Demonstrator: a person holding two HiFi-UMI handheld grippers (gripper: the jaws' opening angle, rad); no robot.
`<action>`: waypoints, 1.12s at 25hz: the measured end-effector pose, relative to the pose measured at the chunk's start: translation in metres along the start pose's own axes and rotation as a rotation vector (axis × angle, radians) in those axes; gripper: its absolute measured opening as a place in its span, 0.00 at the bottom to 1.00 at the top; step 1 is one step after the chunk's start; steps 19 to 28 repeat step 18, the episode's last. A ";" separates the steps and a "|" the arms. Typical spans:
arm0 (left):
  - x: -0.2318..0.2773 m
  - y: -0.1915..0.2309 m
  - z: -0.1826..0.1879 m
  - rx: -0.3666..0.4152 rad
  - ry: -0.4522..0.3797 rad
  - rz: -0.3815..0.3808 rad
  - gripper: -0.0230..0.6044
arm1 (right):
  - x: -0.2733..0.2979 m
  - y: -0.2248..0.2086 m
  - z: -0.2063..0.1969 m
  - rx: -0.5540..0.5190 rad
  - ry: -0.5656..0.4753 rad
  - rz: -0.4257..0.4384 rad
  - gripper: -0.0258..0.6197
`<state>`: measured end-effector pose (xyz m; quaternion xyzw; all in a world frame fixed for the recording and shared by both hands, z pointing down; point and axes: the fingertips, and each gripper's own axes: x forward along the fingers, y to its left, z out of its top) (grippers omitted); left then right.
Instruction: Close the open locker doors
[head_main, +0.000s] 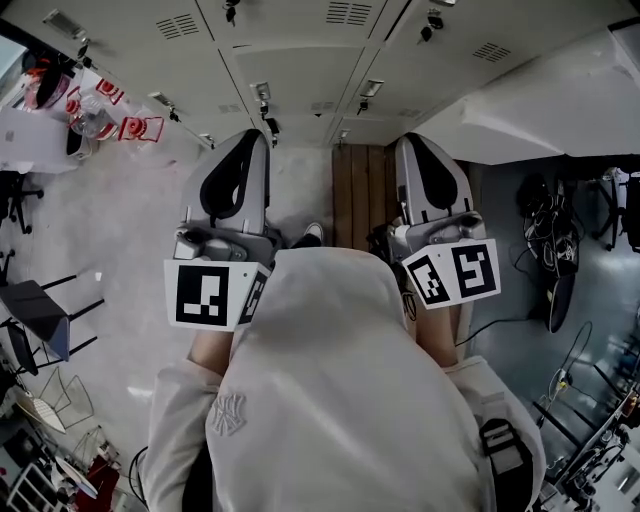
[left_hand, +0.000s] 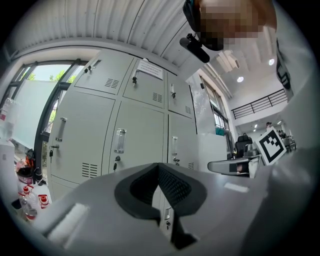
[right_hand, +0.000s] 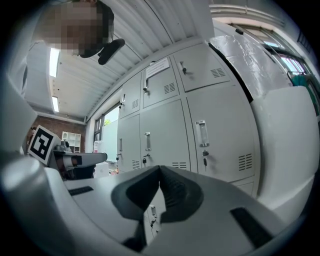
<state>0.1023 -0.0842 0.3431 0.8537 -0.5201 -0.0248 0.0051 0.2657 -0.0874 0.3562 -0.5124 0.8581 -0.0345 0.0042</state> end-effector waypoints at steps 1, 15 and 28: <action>0.001 0.000 -0.001 -0.002 0.003 -0.001 0.05 | 0.000 -0.001 0.000 -0.003 0.003 -0.001 0.06; 0.012 -0.010 -0.004 -0.010 0.018 -0.031 0.05 | -0.002 -0.008 -0.003 0.000 0.014 -0.015 0.06; 0.013 -0.011 -0.004 -0.010 0.018 -0.029 0.05 | -0.002 -0.010 -0.003 -0.001 0.015 -0.014 0.06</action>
